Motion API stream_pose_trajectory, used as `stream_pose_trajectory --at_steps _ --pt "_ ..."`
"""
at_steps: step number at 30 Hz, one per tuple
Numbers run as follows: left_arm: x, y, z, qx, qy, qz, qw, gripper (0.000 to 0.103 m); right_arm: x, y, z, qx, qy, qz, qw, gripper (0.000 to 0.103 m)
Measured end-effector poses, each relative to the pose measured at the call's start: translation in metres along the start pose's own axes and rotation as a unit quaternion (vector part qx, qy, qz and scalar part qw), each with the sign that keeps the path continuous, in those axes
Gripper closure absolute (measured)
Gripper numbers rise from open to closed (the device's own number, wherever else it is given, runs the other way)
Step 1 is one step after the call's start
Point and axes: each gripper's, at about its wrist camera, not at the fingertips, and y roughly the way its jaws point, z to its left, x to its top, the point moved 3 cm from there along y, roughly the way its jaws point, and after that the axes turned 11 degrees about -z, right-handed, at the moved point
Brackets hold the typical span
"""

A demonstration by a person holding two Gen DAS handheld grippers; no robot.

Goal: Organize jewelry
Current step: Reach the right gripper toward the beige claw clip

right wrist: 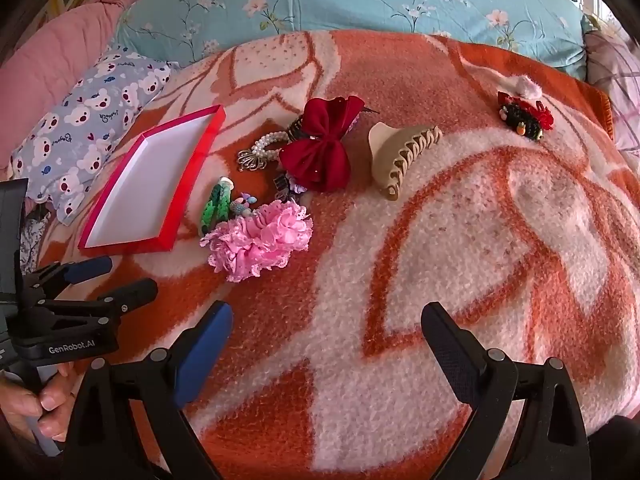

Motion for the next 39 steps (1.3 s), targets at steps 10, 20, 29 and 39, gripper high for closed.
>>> stream_pose_trajectory --at_steps 10,20,29,39 --pt "-0.003 0.001 -0.001 -0.005 -0.005 -0.001 1.0000 0.011 0.000 0.007 0.007 -0.001 -0.002 0.001 1.000 0.007" --pt "0.001 0.005 -0.008 -0.004 -0.001 0.001 1.0000 0.011 0.002 0.003 0.003 0.004 0.000 -0.002 1.000 0.007" --pt "0.001 0.008 -0.009 -0.006 0.005 0.019 0.9998 0.011 0.004 0.003 0.001 0.004 -0.002 0.000 1.000 0.007" --pt "0.003 0.010 -0.011 0.005 0.021 0.006 0.9997 0.011 0.005 0.006 -0.003 0.004 0.004 0.001 1.000 0.007"
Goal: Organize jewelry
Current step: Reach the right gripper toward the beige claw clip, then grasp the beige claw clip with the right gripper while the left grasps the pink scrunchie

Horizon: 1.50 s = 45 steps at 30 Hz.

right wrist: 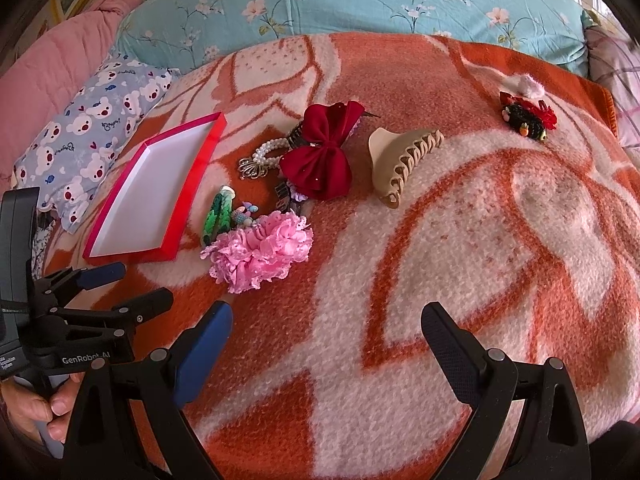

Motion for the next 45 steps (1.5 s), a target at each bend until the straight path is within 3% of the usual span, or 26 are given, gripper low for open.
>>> stream_pose_trajectory --at_steps 9,13,19,26,31,33,36,38,45 --pt "0.012 0.005 -0.008 -0.027 0.010 -0.030 0.9991 0.011 0.009 0.007 -0.014 -0.003 0.022 -0.012 1.000 0.007" --pt "0.023 0.008 -0.018 -0.053 0.014 -0.034 0.9979 0.011 0.016 0.014 -0.024 0.002 0.044 -0.001 0.999 0.007" --pt "0.037 0.017 -0.036 -0.103 0.012 -0.037 0.9940 0.011 0.039 0.035 -0.042 0.011 0.075 -0.018 0.997 0.009" --pt "0.045 0.041 -0.058 -0.144 0.019 -0.015 0.9892 0.012 0.066 0.083 -0.061 0.006 0.122 -0.012 0.992 0.027" --pt "0.044 0.054 -0.063 -0.160 0.022 0.002 0.9869 0.028 0.078 0.109 -0.066 0.001 0.144 -0.009 0.990 0.028" --pt "0.042 0.057 -0.066 -0.172 0.024 0.008 0.9848 0.062 0.080 0.119 -0.067 -0.006 0.149 0.000 0.989 0.032" --pt "0.042 0.058 -0.066 -0.183 0.022 0.013 0.9828 0.077 0.082 0.130 -0.070 -0.007 0.163 0.002 0.987 0.044" --pt "0.045 0.053 -0.065 -0.184 0.023 0.005 0.9827 0.081 0.084 0.133 -0.074 -0.012 0.168 -0.001 0.986 0.049" --pt "0.066 0.038 -0.045 -0.178 0.001 -0.027 0.9836 0.086 0.081 0.128 -0.076 0.005 0.169 -0.019 0.985 0.050"
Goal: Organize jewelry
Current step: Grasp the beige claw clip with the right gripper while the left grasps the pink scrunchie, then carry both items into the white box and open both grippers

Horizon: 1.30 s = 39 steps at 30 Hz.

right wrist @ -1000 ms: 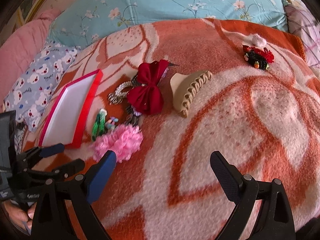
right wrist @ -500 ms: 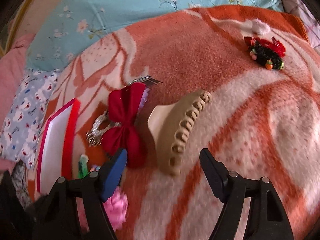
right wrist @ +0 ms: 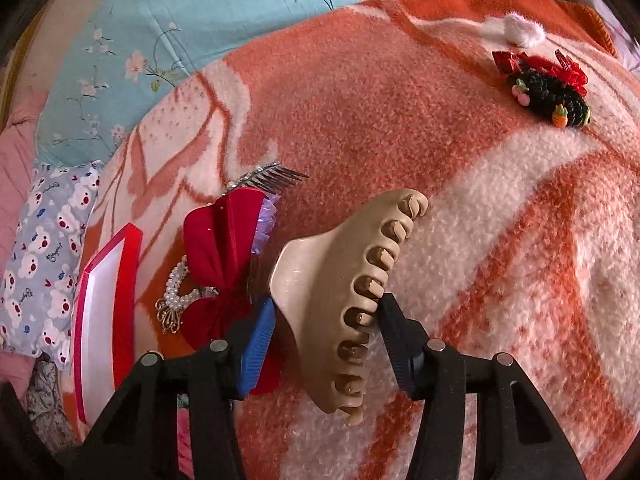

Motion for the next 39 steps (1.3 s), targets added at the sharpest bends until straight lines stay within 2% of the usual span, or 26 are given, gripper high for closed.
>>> stream_pose_trajectory --at_steps 9,18,26,39 --pt "0.021 -0.024 0.028 0.027 -0.020 -0.041 0.9986 0.086 -0.008 -0.031 0.010 0.030 -0.011 -0.006 0.999 0.050" --pt "0.020 -0.042 0.074 0.065 -0.060 -0.051 0.9948 0.086 -0.016 -0.042 0.082 0.107 -0.065 0.002 0.992 0.050" --pt "0.024 -0.067 0.137 0.115 -0.104 -0.074 0.9852 0.086 -0.028 -0.021 0.159 0.171 -0.123 0.026 0.977 0.050" --pt "0.033 -0.076 0.223 0.177 -0.144 -0.088 0.9697 0.086 -0.039 0.033 0.252 0.223 -0.174 0.059 0.957 0.050"
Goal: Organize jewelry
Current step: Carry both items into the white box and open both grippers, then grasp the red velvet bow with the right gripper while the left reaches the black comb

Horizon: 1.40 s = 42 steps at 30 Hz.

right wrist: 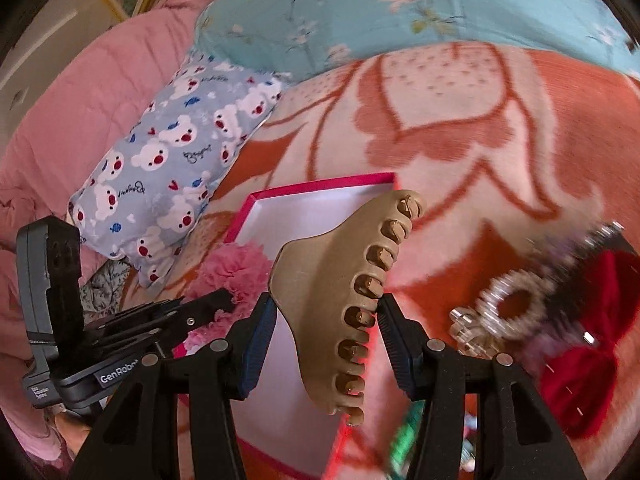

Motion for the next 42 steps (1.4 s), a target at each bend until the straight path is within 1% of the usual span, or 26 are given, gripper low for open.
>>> stream_pose_trajectory --at_steps 5,10,19,23,26,29,32,34,35,36,38,42 --pt "0.018 0.023 0.026 0.023 -0.013 0.000 0.9997 0.086 0.007 0.041 0.015 0.007 -0.025 0.020 0.999 0.050" --pt "0.028 0.047 0.043 0.036 -0.021 0.008 0.9991 0.086 0.009 0.074 0.017 0.008 -0.042 0.037 0.998 0.050" --pt "0.034 0.079 0.055 0.050 -0.027 0.022 0.9981 0.086 0.011 0.106 0.007 -0.005 -0.055 0.060 0.997 0.050" --pt "0.035 0.083 0.055 0.053 -0.024 0.023 0.9980 0.084 0.013 0.110 0.007 -0.008 -0.061 0.062 0.996 0.050" --pt "0.034 0.085 0.055 0.056 -0.021 0.026 0.9979 0.079 0.014 0.112 0.007 -0.007 -0.063 0.066 0.996 0.049" --pt "0.033 0.086 0.057 0.057 -0.023 0.032 0.9976 0.068 0.014 0.113 0.007 -0.010 -0.065 0.068 0.995 0.049" --pt "0.034 0.085 0.059 0.054 -0.028 0.037 0.9975 0.057 0.014 0.112 0.007 -0.005 -0.062 0.068 0.996 0.048" --pt "0.034 0.083 0.060 0.048 -0.032 0.037 0.9976 0.055 0.014 0.110 0.007 -0.004 -0.059 0.067 0.996 0.040" --pt "0.035 0.081 0.060 0.046 -0.033 0.039 0.9977 0.054 0.015 0.109 0.007 -0.001 -0.056 0.066 0.996 0.032" --pt "0.035 0.079 0.059 0.046 -0.033 0.038 0.9977 0.054 0.015 0.106 0.008 0.002 -0.054 0.062 0.997 0.030" --pt "0.036 0.073 0.058 0.051 -0.028 0.032 0.9978 0.054 0.016 0.099 0.009 -0.002 -0.059 0.056 0.997 0.030" --pt "0.035 0.062 0.056 0.046 -0.033 0.025 0.9980 0.054 0.017 0.081 0.012 0.000 -0.061 0.045 0.997 0.030"
